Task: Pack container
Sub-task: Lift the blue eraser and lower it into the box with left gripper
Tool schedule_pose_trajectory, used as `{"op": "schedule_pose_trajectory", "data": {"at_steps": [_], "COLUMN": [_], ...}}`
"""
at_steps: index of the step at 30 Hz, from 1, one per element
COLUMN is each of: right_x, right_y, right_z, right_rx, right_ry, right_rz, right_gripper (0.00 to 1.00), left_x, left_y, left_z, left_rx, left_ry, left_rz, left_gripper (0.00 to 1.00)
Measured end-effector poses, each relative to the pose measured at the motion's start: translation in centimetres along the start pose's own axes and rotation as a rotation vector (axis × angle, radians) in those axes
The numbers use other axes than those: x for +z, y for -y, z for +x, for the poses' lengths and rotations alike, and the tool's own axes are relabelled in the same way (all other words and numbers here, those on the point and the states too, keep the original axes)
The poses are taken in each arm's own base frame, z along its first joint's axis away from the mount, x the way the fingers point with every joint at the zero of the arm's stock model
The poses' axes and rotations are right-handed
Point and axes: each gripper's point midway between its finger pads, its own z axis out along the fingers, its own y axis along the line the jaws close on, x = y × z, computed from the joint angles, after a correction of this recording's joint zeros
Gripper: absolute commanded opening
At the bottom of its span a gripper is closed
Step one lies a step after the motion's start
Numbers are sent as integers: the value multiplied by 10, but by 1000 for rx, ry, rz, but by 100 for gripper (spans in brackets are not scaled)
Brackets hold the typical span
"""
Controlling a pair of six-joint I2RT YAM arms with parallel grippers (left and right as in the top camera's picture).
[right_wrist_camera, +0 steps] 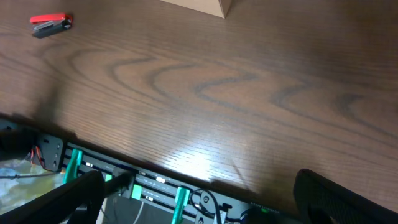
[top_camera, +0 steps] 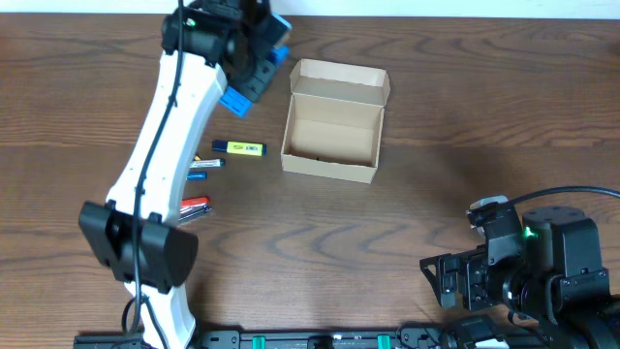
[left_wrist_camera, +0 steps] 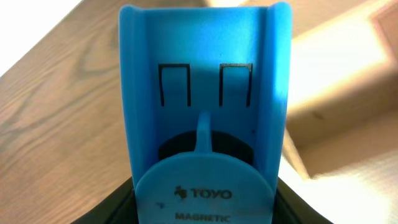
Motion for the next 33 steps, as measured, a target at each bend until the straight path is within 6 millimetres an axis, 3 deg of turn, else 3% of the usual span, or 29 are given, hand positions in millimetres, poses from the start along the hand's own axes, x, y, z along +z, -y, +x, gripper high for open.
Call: {"op": "schedule_pose_trajectory", "data": {"at_steps": [4,9,13,17,26,33], "right_x": [0,0,0,0,0,0], "right_y": [0,0,0,0,0,0], "right_z": [0,0,0,0,0,0], "right_rx": [0,0,0,1,0,0], "right_ry": [0,-1,0,-1,0,0], "right_rz": [0,0,0,0,0,0], "right_gripper": [99,99,99,99,99,99], "left_x": [-12,-10,-1,14,80,97], "left_y": [46,107,141,146,141,144], "left_z": [1,1,-1,2,-2,-4], "left_rx": [106,383,595,691,860,944], "left_ry": [-18,-43,-37,-59,-80,-67], "left_rz": [80,175,229,252,276,289], "left_gripper": [28,27,26,26,23,23]}}
